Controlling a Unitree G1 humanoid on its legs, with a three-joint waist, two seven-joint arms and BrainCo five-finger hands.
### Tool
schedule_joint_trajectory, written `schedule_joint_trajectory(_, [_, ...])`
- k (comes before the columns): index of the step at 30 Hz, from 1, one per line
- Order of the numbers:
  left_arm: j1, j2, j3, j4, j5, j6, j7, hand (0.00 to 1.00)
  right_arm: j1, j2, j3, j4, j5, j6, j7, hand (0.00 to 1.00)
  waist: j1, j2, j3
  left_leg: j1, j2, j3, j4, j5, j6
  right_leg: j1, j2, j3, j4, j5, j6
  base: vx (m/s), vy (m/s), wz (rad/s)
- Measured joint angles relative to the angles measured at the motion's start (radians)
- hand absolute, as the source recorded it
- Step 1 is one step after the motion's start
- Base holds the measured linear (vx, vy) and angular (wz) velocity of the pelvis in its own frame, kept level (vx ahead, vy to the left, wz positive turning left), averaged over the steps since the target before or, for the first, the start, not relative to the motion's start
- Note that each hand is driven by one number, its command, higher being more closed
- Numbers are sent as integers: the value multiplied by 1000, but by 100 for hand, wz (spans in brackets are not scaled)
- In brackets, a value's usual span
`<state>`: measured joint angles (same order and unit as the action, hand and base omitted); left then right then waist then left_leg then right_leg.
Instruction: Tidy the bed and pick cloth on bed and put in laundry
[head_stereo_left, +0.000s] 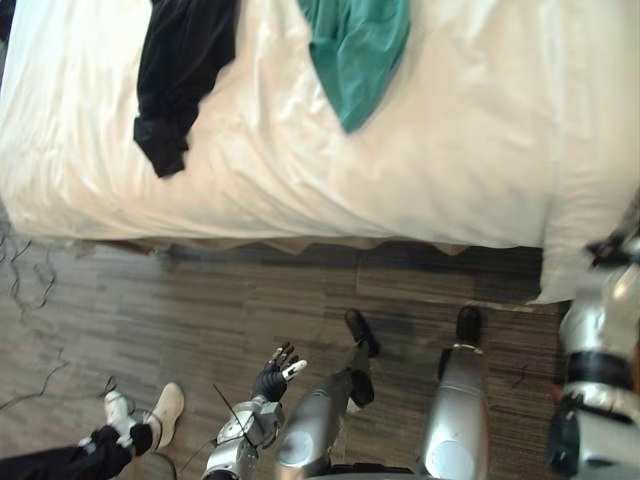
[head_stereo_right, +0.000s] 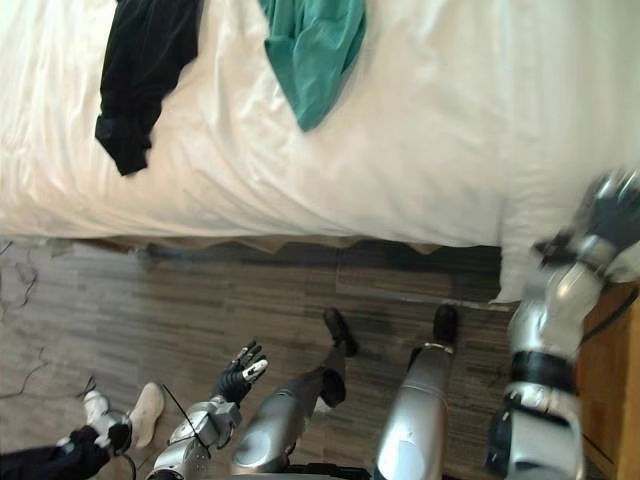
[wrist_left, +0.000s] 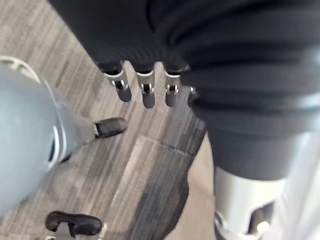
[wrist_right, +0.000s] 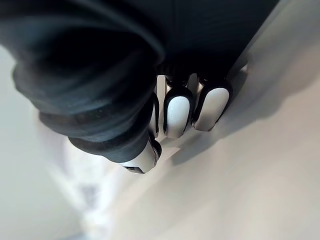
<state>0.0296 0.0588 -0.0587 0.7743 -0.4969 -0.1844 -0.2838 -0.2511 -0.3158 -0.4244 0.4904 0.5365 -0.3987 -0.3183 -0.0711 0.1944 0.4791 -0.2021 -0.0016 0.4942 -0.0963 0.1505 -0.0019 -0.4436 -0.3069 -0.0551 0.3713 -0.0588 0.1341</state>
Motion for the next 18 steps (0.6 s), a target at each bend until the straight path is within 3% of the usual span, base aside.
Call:
schedule_joint_trajectory(2, [1, -8, 12, 0, 37, 2, 1, 0, 151, 124, 6, 67, 19, 29, 26, 100, -27, -14, 7, 32, 11, 7, 0, -15, -11, 44, 16, -5, -35, 3, 0, 143, -115, -28])
schedule_joint_trajectory(3, [0, -15, 21, 0, 55, 3, 5, 0, 214, 163, 14, 83, 25, 35, 40, 0, -36, -17, 8, 44, 15, 14, 0, -20, -14, 61, 20, -8, -52, 6, 4, 135, -90, -31])
schedule_joint_trajectory(6, [1, -22, 33, 12, 121, 28, 30, 0, 364, 236, 53, 100, 40, 40, 118, 0, -58, -54, -4, 115, 36, 27, 0, -33, -28, 150, 39, -24, -99, 27, 5, 146, -96, -25])
schedule_joint_trajectory(9, [21, -20, 57, 41, 159, 59, 47, 0, 415, 277, 84, 171, 32, 47, 179, 0, -56, -114, -74, 165, 71, 28, 0, -41, -39, 226, 77, -45, -154, 33, -7, 121, -108, -12])
schedule_joint_trajectory(11, [35, -13, 72, 93, 221, 104, 53, 0, 421, 302, 89, 239, 8, 58, 240, 0, -48, -160, -141, 212, 105, 36, -2, -49, -50, 295, 115, -56, -209, 40, -22, 157, -133, -14])
schedule_joint_trajectory(13, [38, -6, 74, 111, 263, 127, 62, 0, 420, 306, 90, 277, -6, 62, 274, 0, -47, -172, -172, 242, 116, 41, -4, -55, -60, 337, 134, -61, -248, 48, -32, 75, -49, -17])
schedule_joint_trajectory(16, [41, -5, 108, 168, 356, 134, 91, 0, 421, 306, 93, 322, -39, 74, 323, 0, -49, -164, -219, 292, 147, 76, 3, -80, -93, 388, 168, -49, -292, 48, -55, 107, -68, -37])
schedule_joint_trajectory(18, [41, 6, 121, 180, 360, 156, 121, 0, 428, 304, 120, 342, -98, 102, 346, 0, -49, -158, -225, 244, 225, 88, 225, -179, -110, 394, 173, -48, -260, 9, -66, 101, -83, -38])
